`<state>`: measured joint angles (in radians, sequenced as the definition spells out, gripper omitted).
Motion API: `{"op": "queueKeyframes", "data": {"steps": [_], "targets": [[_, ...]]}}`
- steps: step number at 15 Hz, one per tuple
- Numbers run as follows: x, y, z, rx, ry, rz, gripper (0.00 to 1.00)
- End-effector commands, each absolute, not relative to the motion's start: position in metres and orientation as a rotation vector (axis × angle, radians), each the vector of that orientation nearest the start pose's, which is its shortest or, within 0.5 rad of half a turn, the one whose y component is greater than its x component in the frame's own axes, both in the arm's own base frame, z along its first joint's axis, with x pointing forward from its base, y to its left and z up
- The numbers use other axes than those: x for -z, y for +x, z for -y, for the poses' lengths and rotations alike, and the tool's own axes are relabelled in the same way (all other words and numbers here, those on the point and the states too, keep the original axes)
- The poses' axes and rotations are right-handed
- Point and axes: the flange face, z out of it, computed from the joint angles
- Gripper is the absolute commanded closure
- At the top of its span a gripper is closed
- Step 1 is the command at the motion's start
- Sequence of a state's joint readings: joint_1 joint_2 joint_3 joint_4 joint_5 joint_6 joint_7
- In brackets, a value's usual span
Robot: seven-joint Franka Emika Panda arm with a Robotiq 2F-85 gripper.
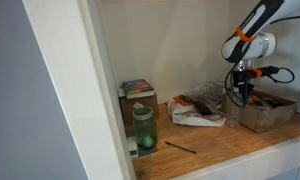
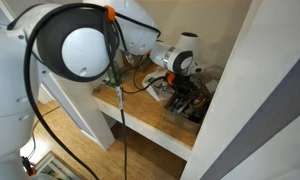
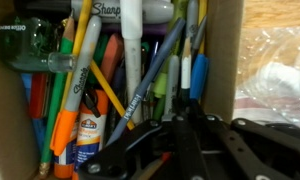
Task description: Pick up the pen on the plastic bag and put it in the box
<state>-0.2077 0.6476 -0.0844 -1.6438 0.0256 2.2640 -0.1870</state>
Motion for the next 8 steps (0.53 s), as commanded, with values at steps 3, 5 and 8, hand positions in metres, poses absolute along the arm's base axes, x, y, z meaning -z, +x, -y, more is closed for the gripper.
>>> {"op": "queueKeyframes", "data": {"steps": [3,5,8], "targets": [[-0.2187,0.6693,0.1908,-0.103,-3.167,-0.111,0.98],[-0.2176,0.6714,0.1917,-0.124,-3.169,-0.098,0.98],[-0.2148,0.6739,0.1922,-0.168,-3.173,-0.085,0.96]]}}
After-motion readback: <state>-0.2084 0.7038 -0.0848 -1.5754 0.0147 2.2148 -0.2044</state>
